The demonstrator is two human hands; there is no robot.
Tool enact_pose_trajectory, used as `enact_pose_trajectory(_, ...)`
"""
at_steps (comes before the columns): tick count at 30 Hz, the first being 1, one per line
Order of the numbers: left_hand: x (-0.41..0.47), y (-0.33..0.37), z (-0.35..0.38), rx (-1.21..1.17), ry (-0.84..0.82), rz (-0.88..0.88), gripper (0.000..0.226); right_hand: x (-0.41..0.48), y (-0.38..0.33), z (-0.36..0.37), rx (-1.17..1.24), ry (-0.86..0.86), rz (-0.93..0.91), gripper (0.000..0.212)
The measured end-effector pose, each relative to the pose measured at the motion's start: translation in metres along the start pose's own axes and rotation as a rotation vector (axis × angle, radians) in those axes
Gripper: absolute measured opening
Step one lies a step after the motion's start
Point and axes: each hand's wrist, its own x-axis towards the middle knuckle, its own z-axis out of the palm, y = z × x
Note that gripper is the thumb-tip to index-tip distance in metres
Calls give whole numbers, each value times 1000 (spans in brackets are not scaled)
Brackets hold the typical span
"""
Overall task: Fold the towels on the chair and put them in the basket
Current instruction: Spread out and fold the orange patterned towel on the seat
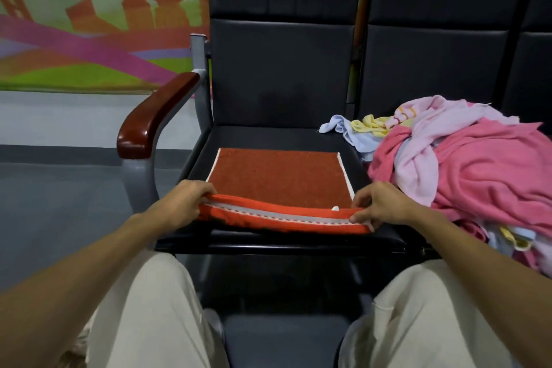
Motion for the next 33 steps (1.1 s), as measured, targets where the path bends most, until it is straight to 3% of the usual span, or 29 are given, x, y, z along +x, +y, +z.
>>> enact_pose_trajectory(8,31,-1,-12,43,214,-72,49,13,-13,-24,148,174,0,16)
enact_pose_trajectory(13,84,-7,-11,54,405,-201,33,54,-15,-40,26,350,12,14)
enact_pose_trajectory(17,136,-22,0,4,479,-272,25,101,-3,-43,124,437,24,10)
enact_pose_trajectory(27,189,-61,61,-117,441,-370,30,184,51,9,55,530,133,10)
enact_pose_trajectory(30,171,-63,69,-206,533,-402,33,188,54,19,-118,562,103,21)
enact_pose_trajectory(33,155,-65,64,-136,430,-533,43,183,39,21,-213,592,0,21)
